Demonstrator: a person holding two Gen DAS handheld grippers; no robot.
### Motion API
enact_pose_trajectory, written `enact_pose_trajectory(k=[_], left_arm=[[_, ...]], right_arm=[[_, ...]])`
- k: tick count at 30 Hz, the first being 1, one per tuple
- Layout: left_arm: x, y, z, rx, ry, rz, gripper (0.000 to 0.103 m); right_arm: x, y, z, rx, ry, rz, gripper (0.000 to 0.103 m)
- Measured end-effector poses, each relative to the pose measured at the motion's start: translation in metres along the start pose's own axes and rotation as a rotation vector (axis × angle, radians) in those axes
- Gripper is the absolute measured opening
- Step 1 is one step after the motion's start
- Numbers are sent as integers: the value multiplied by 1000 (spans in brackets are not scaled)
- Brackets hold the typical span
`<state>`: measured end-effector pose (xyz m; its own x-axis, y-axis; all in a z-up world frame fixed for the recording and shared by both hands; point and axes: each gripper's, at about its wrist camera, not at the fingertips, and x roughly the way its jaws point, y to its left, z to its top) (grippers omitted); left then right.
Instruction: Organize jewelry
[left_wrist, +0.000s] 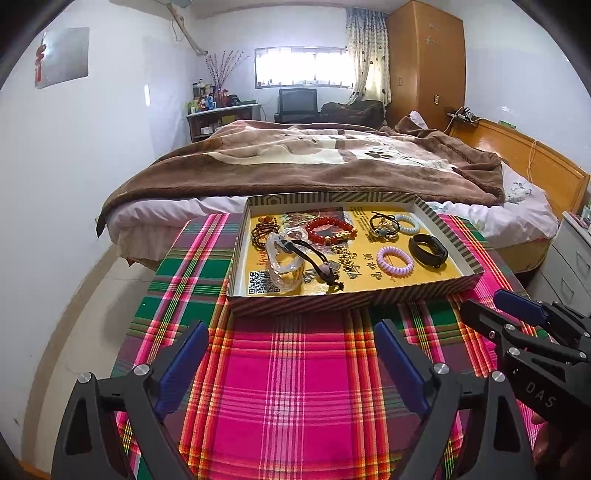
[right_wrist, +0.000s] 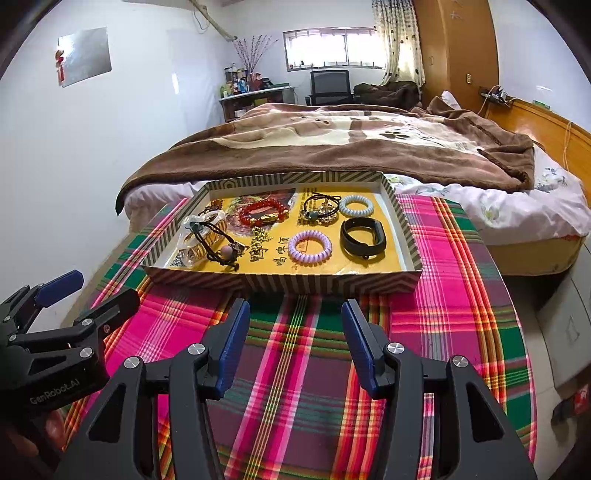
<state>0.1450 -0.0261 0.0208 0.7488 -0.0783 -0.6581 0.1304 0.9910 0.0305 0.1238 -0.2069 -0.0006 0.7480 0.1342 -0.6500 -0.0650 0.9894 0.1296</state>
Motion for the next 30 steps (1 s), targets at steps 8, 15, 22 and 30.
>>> enact_pose_trajectory(k=[8, 15, 22, 30], left_arm=[[-3, 0, 0, -7, -2, -3, 92], [-4, -2, -1, -12, 4, 10, 92], [-9, 0, -2, -43, -7, 17, 92], [-16, -1, -2, -41, -32, -5, 92]], right_arm=[[-4, -1, 0, 4, -7, -10, 52], [-6, -2, -2, 9, -4, -12, 52], [-8, -3, -4, 10, -5, -12, 52], [-10, -1, -5, 6, -6, -17, 52]])
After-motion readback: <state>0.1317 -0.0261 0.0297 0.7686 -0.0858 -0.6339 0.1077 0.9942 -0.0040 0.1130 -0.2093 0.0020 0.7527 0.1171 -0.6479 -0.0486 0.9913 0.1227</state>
